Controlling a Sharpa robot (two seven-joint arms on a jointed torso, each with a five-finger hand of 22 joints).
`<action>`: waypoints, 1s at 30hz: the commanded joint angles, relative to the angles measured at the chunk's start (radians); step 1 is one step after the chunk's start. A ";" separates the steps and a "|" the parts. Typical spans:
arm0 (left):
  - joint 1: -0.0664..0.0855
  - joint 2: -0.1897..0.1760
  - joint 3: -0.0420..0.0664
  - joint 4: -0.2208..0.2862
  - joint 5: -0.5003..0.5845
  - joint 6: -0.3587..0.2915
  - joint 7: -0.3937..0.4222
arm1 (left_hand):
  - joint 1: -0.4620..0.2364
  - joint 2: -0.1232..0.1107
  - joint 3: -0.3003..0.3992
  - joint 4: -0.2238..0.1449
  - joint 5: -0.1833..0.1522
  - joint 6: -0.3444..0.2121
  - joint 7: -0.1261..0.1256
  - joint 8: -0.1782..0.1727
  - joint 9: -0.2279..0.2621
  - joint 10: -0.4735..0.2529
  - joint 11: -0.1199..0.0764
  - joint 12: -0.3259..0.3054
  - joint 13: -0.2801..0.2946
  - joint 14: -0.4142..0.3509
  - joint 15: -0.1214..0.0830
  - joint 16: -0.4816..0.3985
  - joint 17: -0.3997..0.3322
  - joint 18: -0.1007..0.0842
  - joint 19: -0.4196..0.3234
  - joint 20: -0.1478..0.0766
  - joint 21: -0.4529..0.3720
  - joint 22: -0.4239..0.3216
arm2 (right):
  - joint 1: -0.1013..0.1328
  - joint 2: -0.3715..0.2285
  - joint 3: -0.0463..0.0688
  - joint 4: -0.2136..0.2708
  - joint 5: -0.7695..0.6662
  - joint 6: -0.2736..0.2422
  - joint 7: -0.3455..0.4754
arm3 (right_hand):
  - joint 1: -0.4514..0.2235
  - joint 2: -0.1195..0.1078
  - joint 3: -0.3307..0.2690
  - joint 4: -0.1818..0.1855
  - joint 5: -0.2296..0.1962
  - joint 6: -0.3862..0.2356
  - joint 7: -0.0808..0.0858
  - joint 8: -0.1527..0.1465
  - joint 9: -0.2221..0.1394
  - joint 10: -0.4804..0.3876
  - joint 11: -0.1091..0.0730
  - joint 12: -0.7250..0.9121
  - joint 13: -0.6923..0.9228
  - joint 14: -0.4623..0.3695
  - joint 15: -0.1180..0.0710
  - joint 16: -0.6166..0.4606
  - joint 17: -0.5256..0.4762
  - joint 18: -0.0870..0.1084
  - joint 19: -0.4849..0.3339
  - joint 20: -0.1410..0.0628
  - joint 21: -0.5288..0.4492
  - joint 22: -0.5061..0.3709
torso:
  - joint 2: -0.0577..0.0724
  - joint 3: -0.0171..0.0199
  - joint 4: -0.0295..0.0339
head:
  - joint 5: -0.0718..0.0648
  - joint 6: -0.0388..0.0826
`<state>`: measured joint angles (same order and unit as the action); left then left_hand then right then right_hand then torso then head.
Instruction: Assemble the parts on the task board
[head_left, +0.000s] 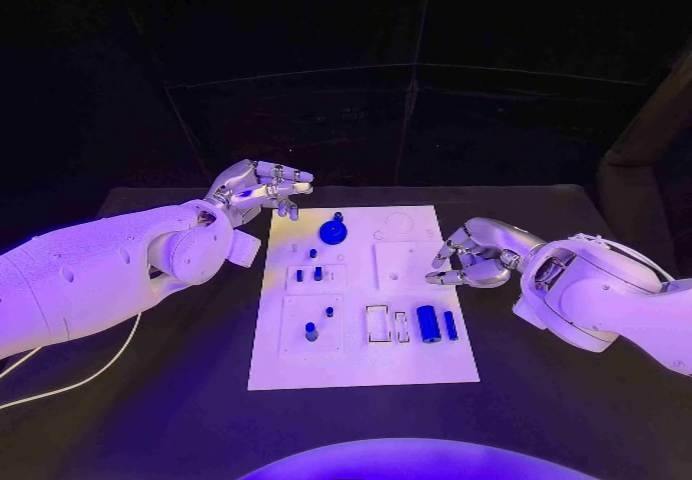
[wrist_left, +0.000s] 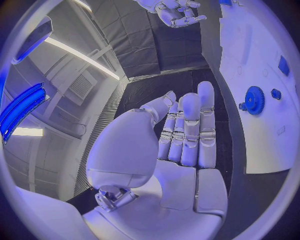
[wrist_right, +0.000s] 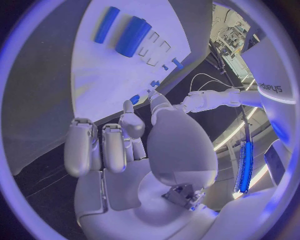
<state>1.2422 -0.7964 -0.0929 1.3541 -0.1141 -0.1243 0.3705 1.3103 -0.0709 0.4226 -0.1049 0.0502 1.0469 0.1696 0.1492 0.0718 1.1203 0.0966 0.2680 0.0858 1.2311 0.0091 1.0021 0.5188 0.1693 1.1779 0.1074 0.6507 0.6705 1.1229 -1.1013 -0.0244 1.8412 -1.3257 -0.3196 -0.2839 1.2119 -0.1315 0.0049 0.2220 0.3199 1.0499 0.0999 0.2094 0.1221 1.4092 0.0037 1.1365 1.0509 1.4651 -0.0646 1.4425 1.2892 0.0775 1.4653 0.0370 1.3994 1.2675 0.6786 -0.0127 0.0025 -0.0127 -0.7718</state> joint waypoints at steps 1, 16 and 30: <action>0.001 -0.003 0.000 0.004 0.004 0.008 0.005 | 0.002 0.005 -0.006 0.002 -0.001 -0.007 0.001 0.004 -0.001 -0.005 -0.002 0.003 0.001 -0.005 0.001 -0.003 -0.001 0.013 -0.003 0.002 -0.006 -0.001 | -0.004 -0.016 -0.001 0.017 0.010 0.049 -0.150 | -0.003 0.010 -0.030 0.020 -0.008 -0.005 -0.005 0.012 0.008 -0.008 0.005 0.062 0.077 0.062 0.000 0.007 0.013 -0.017 0.007 0.004 0.005 0.008 | -0.001 0.0015 -0.0101 | -0.004 -0.001; 0.001 -0.011 -0.001 0.007 0.004 0.008 0.005 | 0.002 0.006 -0.007 0.001 -0.001 -0.008 0.001 0.005 -0.001 -0.007 -0.002 0.006 0.001 -0.005 0.001 -0.003 -0.002 0.013 -0.002 0.002 -0.007 -0.002 | -0.045 -0.013 -0.014 0.059 -0.044 0.114 -0.268 | 0.007 0.021 -0.130 0.066 -0.025 -0.027 -0.007 0.052 0.041 0.010 0.008 0.162 0.217 0.069 0.003 0.032 0.062 -0.021 0.014 0.005 0.020 0.035 | -0.001 0.0004 -0.0077 | -0.012 -0.007; 0.001 -0.014 -0.002 0.004 0.004 0.009 0.005 | 0.002 0.006 -0.007 0.001 -0.001 -0.008 0.001 0.005 -0.001 -0.007 -0.002 0.006 0.001 -0.005 0.001 -0.003 -0.002 0.013 -0.002 0.002 -0.007 -0.002 | -0.072 0.014 -0.016 0.072 -0.075 0.113 -0.272 | 0.011 0.021 -0.155 0.068 -0.035 -0.036 -0.007 0.066 0.053 0.036 0.009 0.216 0.283 0.072 0.004 0.044 0.086 -0.024 0.017 0.006 0.027 0.046 | -0.001 0.0001 -0.0071 | -0.013 -0.011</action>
<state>1.2419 -0.8097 -0.0955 1.3576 -0.1141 -0.1243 0.3702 1.3103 -0.0709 0.4227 -0.1049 0.0502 1.0469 0.1696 0.1483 0.0717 1.1203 0.0966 0.2680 0.0857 1.2311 0.0092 1.0022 0.5181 0.1693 1.1779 0.1074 0.6507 0.6698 1.0506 -1.0892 -0.0407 1.9099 -1.3760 -0.2115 -0.5468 1.2174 -0.1165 -0.1432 0.2909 0.2900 1.0215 0.0933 0.2699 0.1747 1.4385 0.0142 1.3505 1.3081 1.4650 -0.0645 1.4810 1.3078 0.0614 1.4653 0.0370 1.4203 1.3081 0.6778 -0.0126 -0.0056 -0.0251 -0.7827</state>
